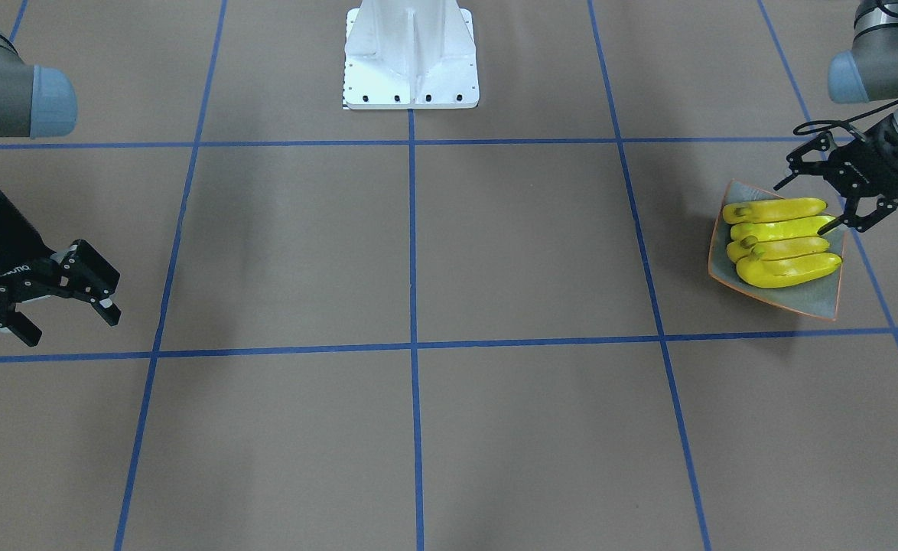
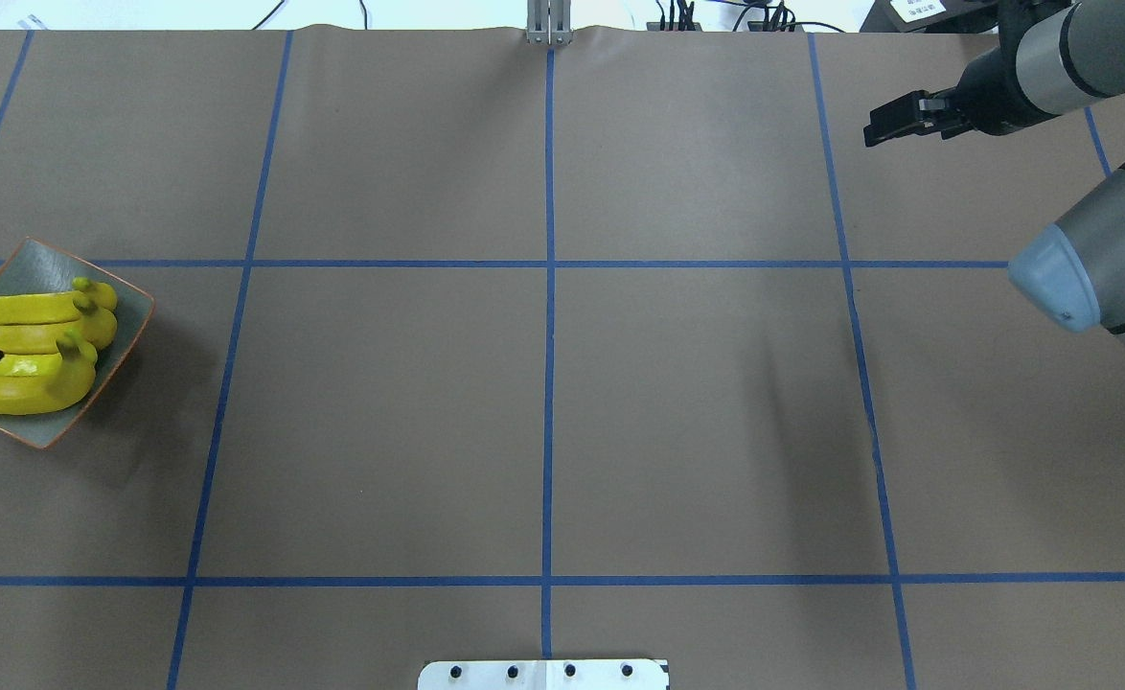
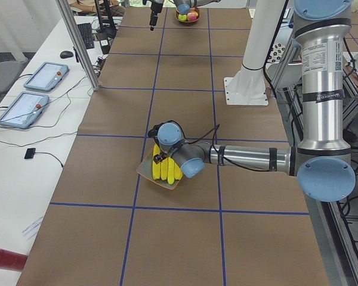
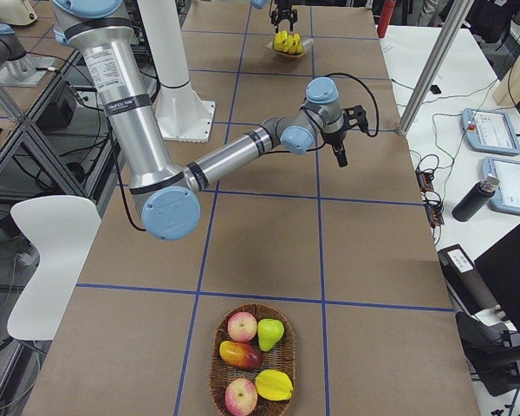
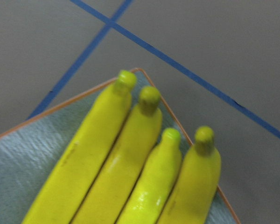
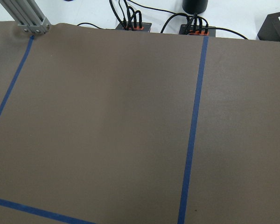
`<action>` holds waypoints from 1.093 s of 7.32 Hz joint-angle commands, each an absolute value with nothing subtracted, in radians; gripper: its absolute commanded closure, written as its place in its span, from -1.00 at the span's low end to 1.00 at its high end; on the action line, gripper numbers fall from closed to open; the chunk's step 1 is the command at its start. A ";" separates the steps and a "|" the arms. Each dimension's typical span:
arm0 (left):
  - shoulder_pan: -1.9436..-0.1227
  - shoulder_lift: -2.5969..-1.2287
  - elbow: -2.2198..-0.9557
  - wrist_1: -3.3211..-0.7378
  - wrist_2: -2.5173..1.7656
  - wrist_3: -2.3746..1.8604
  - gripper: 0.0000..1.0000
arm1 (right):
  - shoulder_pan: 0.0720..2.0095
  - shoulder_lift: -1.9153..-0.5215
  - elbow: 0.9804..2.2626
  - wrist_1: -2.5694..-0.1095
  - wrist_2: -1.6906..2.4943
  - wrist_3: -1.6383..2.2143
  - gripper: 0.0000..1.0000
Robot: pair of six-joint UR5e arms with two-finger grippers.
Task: Transfer all bananas from basket to plate
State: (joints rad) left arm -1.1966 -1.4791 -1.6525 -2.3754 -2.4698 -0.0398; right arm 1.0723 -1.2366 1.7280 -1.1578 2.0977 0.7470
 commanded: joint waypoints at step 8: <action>-1.537 -1.693 -1.648 -1.481 -2.248 0.254 -0.99 | 1.275 -1.261 1.764 -1.631 2.181 0.277 -1.00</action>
